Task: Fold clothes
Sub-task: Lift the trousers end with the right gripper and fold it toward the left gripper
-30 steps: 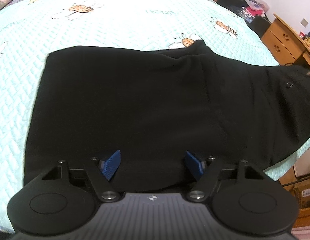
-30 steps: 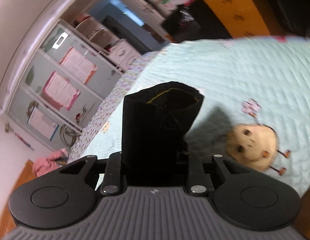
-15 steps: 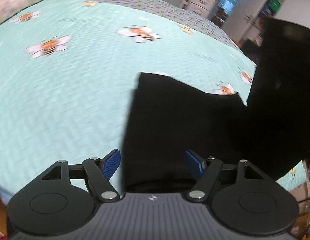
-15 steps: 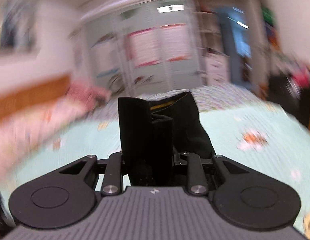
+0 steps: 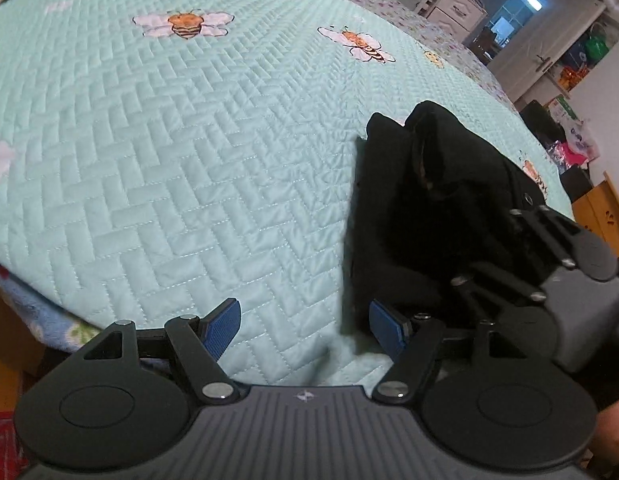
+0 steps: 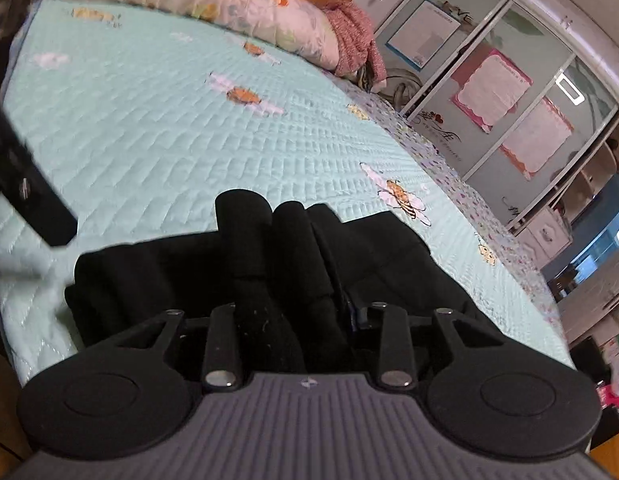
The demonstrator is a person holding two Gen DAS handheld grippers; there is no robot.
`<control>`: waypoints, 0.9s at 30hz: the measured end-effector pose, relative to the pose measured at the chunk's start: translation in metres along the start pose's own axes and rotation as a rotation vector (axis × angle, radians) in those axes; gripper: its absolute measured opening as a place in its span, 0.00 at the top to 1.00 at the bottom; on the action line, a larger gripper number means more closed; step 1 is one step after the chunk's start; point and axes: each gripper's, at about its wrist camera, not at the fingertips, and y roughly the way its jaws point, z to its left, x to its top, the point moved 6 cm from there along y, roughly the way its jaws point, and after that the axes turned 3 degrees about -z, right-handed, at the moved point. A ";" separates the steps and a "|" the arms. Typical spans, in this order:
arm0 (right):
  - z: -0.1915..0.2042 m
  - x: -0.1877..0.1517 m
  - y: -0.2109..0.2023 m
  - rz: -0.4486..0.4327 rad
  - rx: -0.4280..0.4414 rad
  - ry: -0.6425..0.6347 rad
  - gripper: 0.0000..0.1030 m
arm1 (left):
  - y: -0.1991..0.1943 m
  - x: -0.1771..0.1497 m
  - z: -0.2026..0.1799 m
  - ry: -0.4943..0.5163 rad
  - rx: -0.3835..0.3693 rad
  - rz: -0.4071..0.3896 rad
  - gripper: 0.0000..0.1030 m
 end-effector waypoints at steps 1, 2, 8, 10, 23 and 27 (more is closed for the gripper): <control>-0.010 0.005 -0.008 -0.018 0.002 0.048 0.71 | -0.002 0.001 -0.001 -0.001 -0.007 -0.006 0.28; -0.019 0.010 -0.016 -0.035 0.003 0.097 0.72 | -0.003 0.003 -0.001 -0.003 -0.013 -0.014 0.28; -0.032 0.025 -0.051 -0.137 0.053 0.147 0.72 | 0.001 0.011 0.002 -0.022 -0.013 -0.031 0.28; -0.006 0.010 -0.037 -0.099 0.096 0.057 0.72 | 0.004 0.011 0.005 -0.027 0.005 -0.021 0.28; 0.033 0.003 -0.030 -0.128 0.092 -0.131 0.67 | 0.003 0.013 0.015 -0.054 0.042 -0.012 0.28; 0.065 -0.011 -0.026 -0.136 0.014 -0.309 0.60 | -0.001 0.013 0.013 -0.043 0.049 -0.009 0.27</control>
